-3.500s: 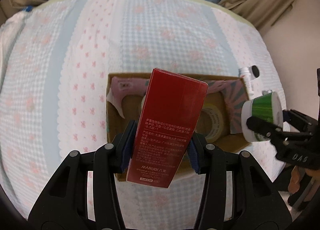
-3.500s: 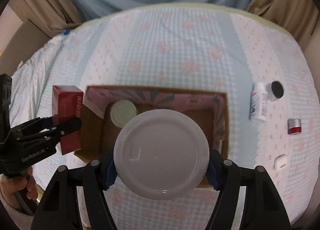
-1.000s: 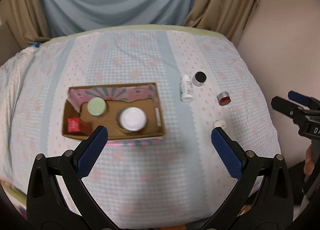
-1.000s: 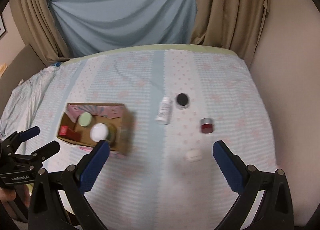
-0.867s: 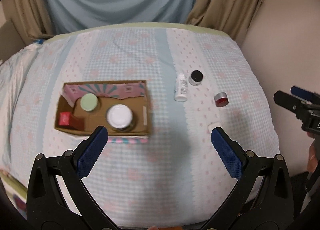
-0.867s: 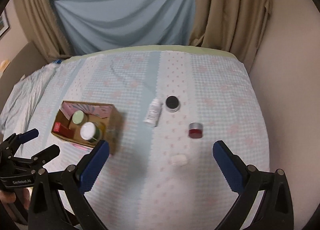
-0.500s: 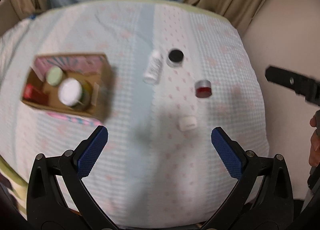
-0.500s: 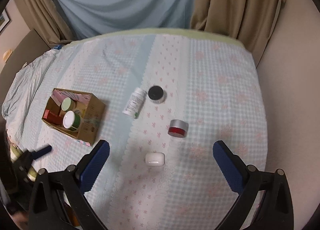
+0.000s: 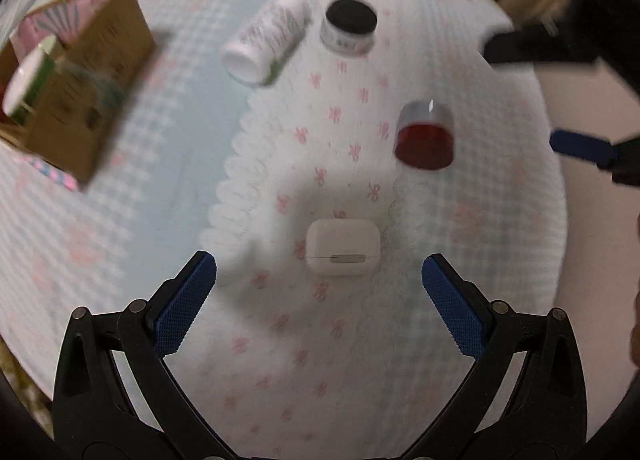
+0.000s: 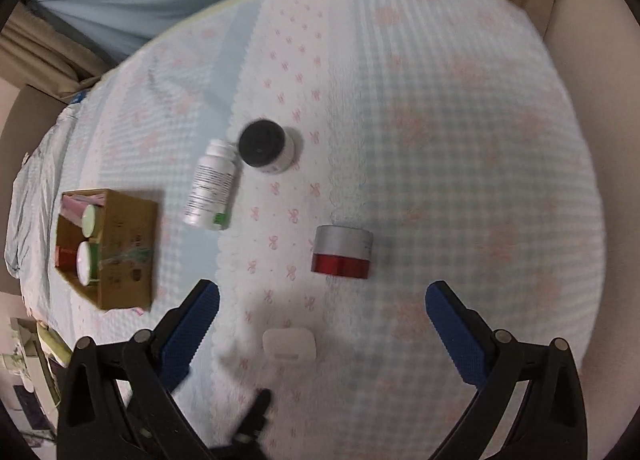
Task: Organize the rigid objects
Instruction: 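Grasp the white earbud case with the left tool while the right tool grasps the red-and-silver tin, then carry the earbud case and red tin with both tools over the cardboard box, then open both tools to drop the earbud case and tin into the box, then move both tools toward the white pill bottle and black-lidded jar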
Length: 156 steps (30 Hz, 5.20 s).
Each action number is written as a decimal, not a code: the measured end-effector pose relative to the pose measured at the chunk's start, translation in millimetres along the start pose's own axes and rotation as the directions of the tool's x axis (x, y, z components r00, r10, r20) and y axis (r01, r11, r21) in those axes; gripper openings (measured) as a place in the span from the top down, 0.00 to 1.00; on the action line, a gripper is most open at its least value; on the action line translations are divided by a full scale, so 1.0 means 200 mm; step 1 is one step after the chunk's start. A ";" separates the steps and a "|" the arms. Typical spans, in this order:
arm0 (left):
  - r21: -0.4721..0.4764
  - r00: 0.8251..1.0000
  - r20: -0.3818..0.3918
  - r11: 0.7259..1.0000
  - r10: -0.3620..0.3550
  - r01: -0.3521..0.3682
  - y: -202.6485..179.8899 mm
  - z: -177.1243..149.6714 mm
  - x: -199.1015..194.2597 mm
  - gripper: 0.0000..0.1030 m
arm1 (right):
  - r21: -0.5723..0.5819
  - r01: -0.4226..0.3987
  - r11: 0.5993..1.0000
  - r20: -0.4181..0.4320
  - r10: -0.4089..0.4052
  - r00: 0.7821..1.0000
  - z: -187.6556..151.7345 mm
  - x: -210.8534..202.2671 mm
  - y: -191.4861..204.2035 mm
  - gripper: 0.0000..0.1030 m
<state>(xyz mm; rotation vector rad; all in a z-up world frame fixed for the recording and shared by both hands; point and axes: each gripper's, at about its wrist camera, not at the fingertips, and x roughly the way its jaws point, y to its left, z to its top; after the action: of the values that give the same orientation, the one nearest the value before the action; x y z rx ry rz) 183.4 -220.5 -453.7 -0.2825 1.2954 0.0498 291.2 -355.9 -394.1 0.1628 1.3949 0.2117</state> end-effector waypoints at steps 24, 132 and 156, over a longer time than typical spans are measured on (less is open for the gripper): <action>0.001 0.994 -0.039 0.994 0.105 -0.105 -0.23 -0.01 0.40 0.44 | 0.090 -0.025 0.996 -0.252 0.047 0.967 0.12 0.61 -0.14 0.37; 0.328 0.992 -0.118 0.944 0.034 0.006 2.10 1.35 -0.16 0.42 | 0.191 -0.149 0.970 -0.169 0.182 0.969 0.27 0.87 1.90 0.51; 0.335 0.999 0.025 0.942 -0.024 0.014 2.04 1.18 -0.69 0.00 | 0.260 -0.192 0.946 -0.011 0.201 0.979 0.12 0.38 1.84 0.00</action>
<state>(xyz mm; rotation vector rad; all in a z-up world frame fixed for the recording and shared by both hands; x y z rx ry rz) 289.2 245.8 -338.4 -0.0020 1.2486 -0.1820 308.7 18.9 -375.4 0.5185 1.4411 0.1982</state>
